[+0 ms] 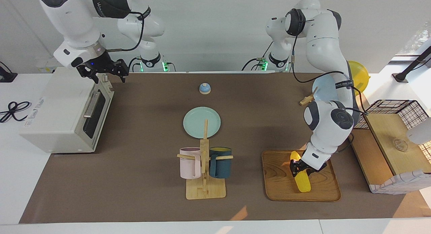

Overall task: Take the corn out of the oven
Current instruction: 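Lower the corn onto the wooden tray and open the left gripper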

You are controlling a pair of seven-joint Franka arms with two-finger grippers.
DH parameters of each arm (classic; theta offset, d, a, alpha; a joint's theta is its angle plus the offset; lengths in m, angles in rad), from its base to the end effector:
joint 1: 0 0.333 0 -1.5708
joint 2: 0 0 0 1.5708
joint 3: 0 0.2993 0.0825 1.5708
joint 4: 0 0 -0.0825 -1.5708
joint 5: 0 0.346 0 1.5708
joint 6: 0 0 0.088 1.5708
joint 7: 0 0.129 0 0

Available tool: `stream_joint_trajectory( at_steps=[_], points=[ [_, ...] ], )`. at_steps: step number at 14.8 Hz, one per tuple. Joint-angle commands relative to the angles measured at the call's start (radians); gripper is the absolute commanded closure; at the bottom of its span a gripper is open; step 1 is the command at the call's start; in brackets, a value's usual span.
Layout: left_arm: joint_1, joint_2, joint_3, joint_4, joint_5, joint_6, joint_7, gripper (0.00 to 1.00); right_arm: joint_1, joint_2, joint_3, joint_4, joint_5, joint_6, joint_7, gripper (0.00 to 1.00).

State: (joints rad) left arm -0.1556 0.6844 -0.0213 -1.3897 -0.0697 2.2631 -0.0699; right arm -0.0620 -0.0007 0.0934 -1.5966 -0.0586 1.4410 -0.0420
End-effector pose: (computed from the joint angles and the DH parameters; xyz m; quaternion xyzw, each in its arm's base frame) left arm 0.6957 -0.1243 0.3082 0.9944 -0.0306 0.0892 0.0466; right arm 0.4973 0.0075 0.5654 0.9960 0.0350 -0.0775 0.0289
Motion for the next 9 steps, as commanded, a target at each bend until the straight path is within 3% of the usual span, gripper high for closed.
stream_joint_trajectory(
  at_steps=[1, 9],
  points=[
    [0.011, -0.061, -0.008, 0.004, 0.002, -0.100, 0.010, 0.00, -0.015, 0.016, 0.002, 0.039, 0.037, -0.004, 0.014, 0.00],
    [0.041, -0.373, 0.001, -0.018, 0.004, -0.505, -0.014, 0.00, -0.035, 0.018, 0.000, 0.046, 0.036, 0.001, 0.013, 0.00]
  ],
)
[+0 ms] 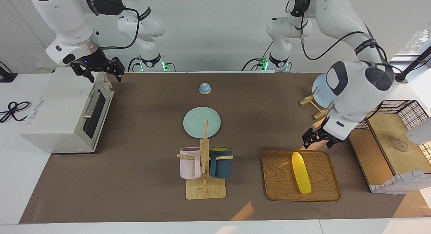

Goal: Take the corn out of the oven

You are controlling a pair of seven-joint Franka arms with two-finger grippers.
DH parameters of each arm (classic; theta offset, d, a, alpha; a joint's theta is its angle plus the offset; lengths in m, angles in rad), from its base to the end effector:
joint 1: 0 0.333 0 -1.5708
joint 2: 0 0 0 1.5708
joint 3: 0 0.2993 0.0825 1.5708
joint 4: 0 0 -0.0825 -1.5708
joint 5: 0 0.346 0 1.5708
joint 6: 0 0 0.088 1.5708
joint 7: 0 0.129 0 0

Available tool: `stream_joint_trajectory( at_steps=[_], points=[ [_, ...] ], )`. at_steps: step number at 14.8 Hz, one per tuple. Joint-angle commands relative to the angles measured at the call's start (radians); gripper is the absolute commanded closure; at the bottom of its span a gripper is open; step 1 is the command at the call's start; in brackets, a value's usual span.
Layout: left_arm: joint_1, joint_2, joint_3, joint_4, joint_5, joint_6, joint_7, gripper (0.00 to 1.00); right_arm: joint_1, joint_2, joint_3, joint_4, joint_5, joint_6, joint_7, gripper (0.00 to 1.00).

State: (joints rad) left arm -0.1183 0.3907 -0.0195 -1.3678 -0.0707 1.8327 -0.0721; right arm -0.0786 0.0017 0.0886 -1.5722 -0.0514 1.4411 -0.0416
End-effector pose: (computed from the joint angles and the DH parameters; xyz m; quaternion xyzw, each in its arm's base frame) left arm 0.6361 -0.0935 0.4730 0.9983 -0.0241 0.0329 0.0418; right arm 0.4995 -0.0022 0.5743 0.9972 0.0241 -0.0667 0.0245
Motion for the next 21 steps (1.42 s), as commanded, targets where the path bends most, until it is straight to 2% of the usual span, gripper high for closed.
stream_joint_trajectory(
  at_steps=[1, 6, 11, 14, 17, 21],
  points=[
    [0.005, -0.117, 0.000, -0.043, 0.005, -0.117, -0.012, 0.00, -0.018, 0.015, 0.005, 0.021, 0.028, 0.001, 0.012, 0.00],
    [0.011, -0.300, 0.000, -0.112, 0.005, -0.322, -0.014, 0.00, -0.017, 0.015, 0.007, 0.021, 0.027, 0.001, 0.012, 0.00],
    [0.000, -0.447, -0.002, -0.353, 0.005, -0.287, -0.029, 0.00, -0.017, 0.015, 0.007, 0.021, 0.027, 0.001, 0.014, 0.00],
    [0.002, -0.443, -0.002, -0.356, 0.005, -0.228, -0.041, 0.00, -0.017, 0.015, 0.007, 0.021, 0.027, -0.001, 0.012, 0.00],
    [0.009, -0.397, -0.003, -0.256, 0.003, -0.256, -0.034, 0.00, -0.017, 0.015, 0.007, 0.021, 0.027, 0.001, 0.014, 0.00],
    [0.028, -0.397, -0.013, -0.258, 0.023, -0.267, -0.029, 0.00, -0.015, 0.015, 0.008, 0.021, 0.027, 0.001, 0.014, 0.00]
  ],
)
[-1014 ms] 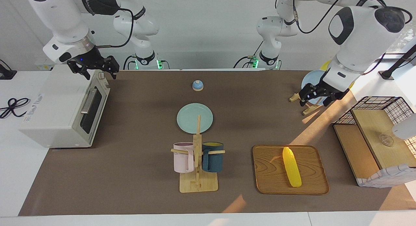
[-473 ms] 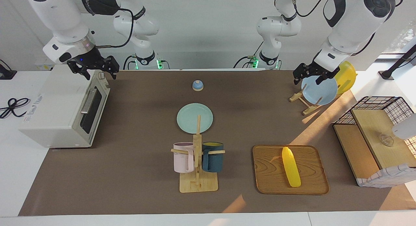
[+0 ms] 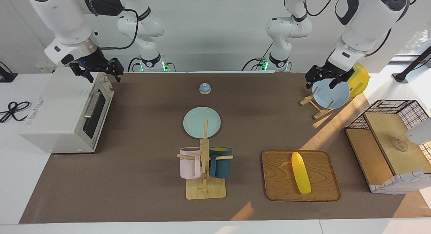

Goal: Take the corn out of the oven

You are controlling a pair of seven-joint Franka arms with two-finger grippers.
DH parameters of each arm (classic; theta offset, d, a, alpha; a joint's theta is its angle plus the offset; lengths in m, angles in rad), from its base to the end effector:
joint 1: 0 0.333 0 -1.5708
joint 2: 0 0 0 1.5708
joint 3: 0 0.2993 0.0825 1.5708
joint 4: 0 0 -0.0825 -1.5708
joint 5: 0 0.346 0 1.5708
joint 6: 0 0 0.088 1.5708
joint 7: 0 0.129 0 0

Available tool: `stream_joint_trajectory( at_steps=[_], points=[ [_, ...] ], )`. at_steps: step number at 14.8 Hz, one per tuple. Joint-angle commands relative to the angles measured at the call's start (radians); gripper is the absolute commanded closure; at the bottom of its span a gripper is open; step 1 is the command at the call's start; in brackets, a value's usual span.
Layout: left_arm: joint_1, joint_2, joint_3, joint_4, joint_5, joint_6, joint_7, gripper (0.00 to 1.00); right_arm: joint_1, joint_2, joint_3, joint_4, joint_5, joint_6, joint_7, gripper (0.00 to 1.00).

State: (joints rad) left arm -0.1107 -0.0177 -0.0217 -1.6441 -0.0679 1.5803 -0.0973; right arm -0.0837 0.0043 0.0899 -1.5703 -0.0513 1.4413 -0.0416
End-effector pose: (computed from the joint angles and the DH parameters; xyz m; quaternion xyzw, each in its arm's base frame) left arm 0.5036 -0.0759 0.5642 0.9990 -0.0164 -0.0267 0.0309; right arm 0.5002 -0.0041 0.5738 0.9972 0.0222 -0.0670 0.0242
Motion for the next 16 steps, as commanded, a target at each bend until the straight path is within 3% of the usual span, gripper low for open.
stream_joint_trajectory(
  at_steps=[1, 16],
  points=[
    [0.020, 0.010, -0.012, 0.014, 0.042, -0.007, 0.001, 0.00, -0.010, 0.013, 0.007, 0.019, 0.027, 0.001, 0.014, 0.00],
    [0.002, -0.002, -0.017, -0.022, 0.042, 0.032, -0.002, 0.00, -0.008, 0.013, 0.007, 0.019, 0.022, 0.001, 0.014, 0.00]
  ],
)
